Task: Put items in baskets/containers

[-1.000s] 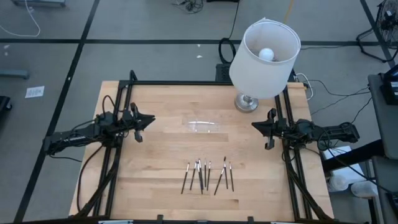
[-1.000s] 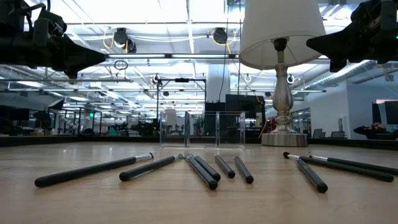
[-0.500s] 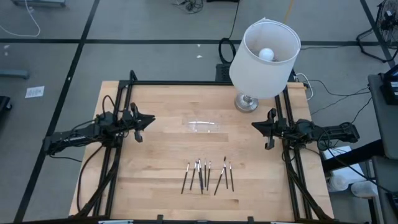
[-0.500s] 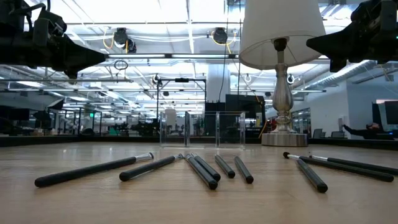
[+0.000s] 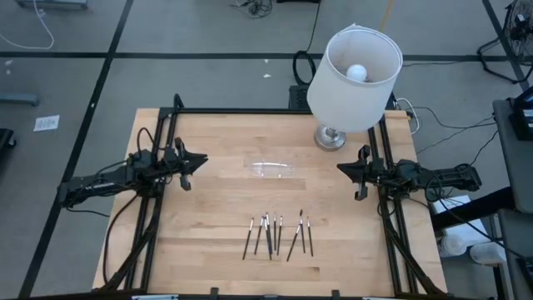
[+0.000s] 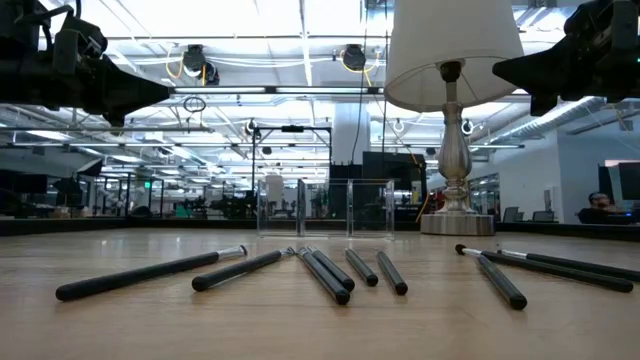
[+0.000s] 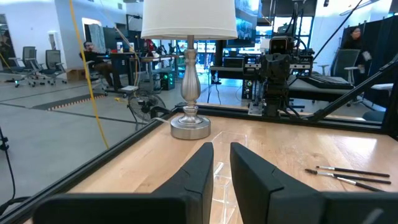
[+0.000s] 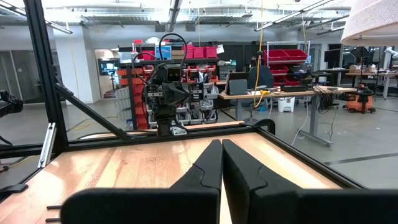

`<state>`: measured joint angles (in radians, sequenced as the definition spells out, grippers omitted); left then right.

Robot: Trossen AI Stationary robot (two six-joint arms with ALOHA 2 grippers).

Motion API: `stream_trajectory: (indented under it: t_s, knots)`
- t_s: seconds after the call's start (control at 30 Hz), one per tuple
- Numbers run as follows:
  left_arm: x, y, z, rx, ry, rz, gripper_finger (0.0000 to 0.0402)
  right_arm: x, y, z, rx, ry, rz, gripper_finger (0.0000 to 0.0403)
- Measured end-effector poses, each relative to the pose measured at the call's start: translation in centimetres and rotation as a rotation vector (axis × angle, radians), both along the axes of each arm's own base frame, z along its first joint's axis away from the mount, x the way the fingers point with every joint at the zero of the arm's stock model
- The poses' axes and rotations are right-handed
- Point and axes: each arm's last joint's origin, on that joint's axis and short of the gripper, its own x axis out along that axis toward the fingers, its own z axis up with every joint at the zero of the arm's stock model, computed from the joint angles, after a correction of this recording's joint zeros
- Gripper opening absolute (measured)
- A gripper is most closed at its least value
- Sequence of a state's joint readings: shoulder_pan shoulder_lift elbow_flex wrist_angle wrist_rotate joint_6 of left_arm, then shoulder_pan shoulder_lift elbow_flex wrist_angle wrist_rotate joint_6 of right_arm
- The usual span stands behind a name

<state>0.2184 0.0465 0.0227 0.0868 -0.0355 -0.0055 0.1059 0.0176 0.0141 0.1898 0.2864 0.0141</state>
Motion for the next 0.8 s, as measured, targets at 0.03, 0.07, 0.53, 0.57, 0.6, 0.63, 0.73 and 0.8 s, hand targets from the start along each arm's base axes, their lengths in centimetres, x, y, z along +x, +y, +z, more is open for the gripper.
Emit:
stream_trajectory:
  t_s: [0.03, 0.07, 0.53, 0.57, 0.6, 0.63, 0.73, 0.8]
  knots:
    - [0.0, 0.0, 0.0, 0.000, 0.000, 0.000, 0.0061, 0.0, 0.0, 0.0, 0.000, 0.000, -0.001, 0.0000]
    - [0.0, 0.0, 0.0, 0.000, 0.000, 0.000, 0.0061, 0.0, 0.0, 0.0, 0.000, 0.000, 0.000, 0.0000]
    - [0.0, 0.0, 0.0, 0.000, 0.000, 0.000, 0.0061, 0.0, 0.0, 0.1, 0.000, -0.014, -0.001, 0.0000]
    - [0.0, 0.0, 0.0, -0.002, -0.001, 0.000, 0.0061, -0.1, 0.0, 0.3, -0.004, -0.033, -0.005, 0.0000]
    - [0.0, 0.0, 0.1, -0.011, -0.010, -0.001, 0.0061, -0.1, 0.0, 0.5, -0.009, -0.056, -0.008, 0.0000]
    - [0.0, 0.0, 0.2, -0.017, -0.027, -0.002, 0.0061, -0.2, 0.0, 0.8, -0.011, -0.081, -0.004, 0.0000]
    - [-0.1, 0.0, 0.7, -0.014, -0.080, -0.003, 0.0061, -0.3, 0.0, 1.3, 0.021, -0.140, 0.026, 0.0000]
    - [-0.1, 0.0, 0.9, -0.001, -0.095, -0.002, 0.0061, -0.3, 0.0, 1.4, 0.062, -0.160, 0.041, 0.0000]
